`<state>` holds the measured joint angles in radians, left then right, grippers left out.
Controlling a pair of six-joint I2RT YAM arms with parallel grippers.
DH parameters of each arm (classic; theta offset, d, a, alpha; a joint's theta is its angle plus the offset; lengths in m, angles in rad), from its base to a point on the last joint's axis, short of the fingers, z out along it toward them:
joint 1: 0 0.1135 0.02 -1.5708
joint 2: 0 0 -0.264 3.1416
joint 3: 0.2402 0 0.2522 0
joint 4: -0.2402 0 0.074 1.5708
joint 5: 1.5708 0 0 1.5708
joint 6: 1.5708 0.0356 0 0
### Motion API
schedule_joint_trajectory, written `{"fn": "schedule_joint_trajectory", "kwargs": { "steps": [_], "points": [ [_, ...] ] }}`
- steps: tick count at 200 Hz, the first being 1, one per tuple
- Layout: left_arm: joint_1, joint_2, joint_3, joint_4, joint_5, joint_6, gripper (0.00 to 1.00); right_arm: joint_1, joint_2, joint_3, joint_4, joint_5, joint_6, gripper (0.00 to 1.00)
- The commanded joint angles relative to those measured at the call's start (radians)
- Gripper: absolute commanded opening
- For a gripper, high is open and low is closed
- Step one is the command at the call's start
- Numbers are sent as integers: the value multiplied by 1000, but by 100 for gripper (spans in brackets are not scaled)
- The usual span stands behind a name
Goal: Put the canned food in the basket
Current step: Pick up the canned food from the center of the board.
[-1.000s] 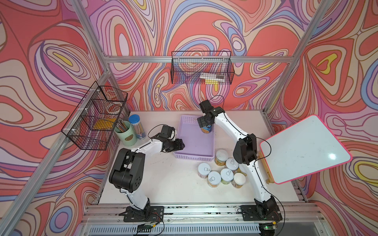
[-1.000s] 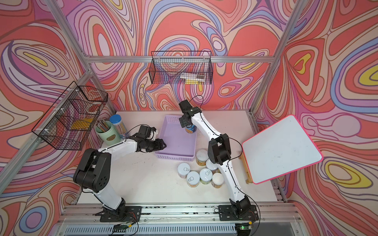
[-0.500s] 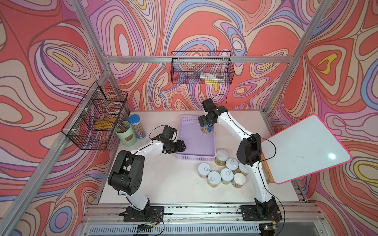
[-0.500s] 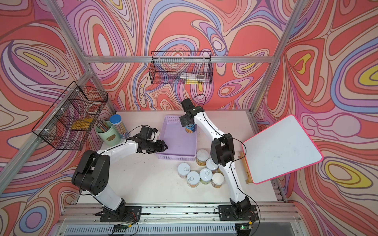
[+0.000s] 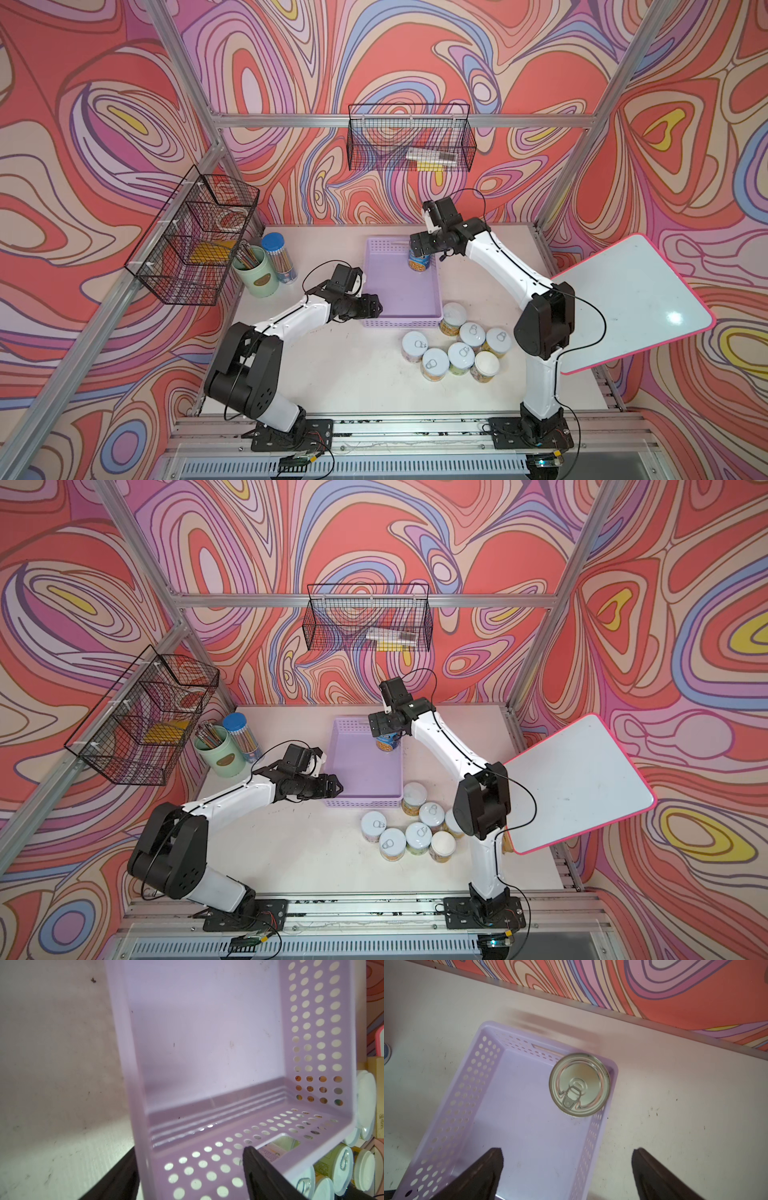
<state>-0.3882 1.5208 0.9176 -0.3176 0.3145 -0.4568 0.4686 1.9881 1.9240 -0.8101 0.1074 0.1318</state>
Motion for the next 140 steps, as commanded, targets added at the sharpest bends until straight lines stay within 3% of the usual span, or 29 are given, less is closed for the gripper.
{"fn": "schedule_joint_trajectory", "kwargs": {
  "steps": [1, 36, 71, 104, 140],
  "points": [
    [-6, -92, -7, -91, -95, -14, 88, 2, -104, -105, 49, -2, 40, 98],
    [-64, -247, 26, -232, -250, 5, 92, 30, -288, -293, 65, 33, 75, 98],
    [-193, -347, 38, -281, -314, -4, 91, 70, -434, -458, 0, 64, 112, 98],
    [-347, -341, 53, -266, -372, -37, 91, 82, -554, -604, -76, 40, 176, 98],
    [-512, -287, 55, -139, -432, -84, 94, 87, -619, -716, -210, -17, 232, 98]
  ]
}}
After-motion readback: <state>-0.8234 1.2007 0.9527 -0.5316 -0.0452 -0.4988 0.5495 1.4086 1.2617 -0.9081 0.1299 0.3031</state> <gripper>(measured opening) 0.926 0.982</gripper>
